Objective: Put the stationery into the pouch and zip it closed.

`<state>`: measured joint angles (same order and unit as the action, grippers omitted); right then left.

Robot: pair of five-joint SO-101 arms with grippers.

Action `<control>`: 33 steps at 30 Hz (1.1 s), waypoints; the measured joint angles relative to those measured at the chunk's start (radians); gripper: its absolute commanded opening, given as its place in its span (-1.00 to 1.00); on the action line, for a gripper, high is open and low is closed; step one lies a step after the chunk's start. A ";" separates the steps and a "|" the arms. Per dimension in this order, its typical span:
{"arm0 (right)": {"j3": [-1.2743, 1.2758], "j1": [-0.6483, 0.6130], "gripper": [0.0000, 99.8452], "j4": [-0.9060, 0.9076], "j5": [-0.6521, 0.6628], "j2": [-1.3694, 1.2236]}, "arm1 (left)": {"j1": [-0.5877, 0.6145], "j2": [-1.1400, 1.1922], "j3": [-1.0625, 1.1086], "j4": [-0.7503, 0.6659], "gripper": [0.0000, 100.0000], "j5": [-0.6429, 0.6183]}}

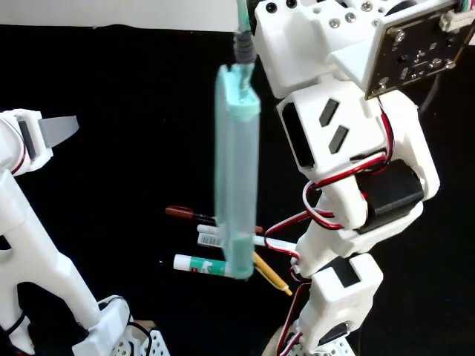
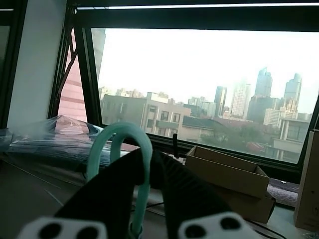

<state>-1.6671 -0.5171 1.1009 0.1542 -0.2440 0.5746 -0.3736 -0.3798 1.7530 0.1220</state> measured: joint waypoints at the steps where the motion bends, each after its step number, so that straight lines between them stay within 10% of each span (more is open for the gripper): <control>1: 0.000 0.000 -0.99 0.000 0.000 -0.011 | 0.000 0.000 0.000 0.000 -0.25 0.000; 33: 0.002 0.201 -0.99 -0.066 0.000 -0.187 | 0.000 0.000 0.117 -0.037 -0.25 0.000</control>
<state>-1.6655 -0.3161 1.0349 0.1542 -0.4312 0.5746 -0.3736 -0.2631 1.7162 0.1220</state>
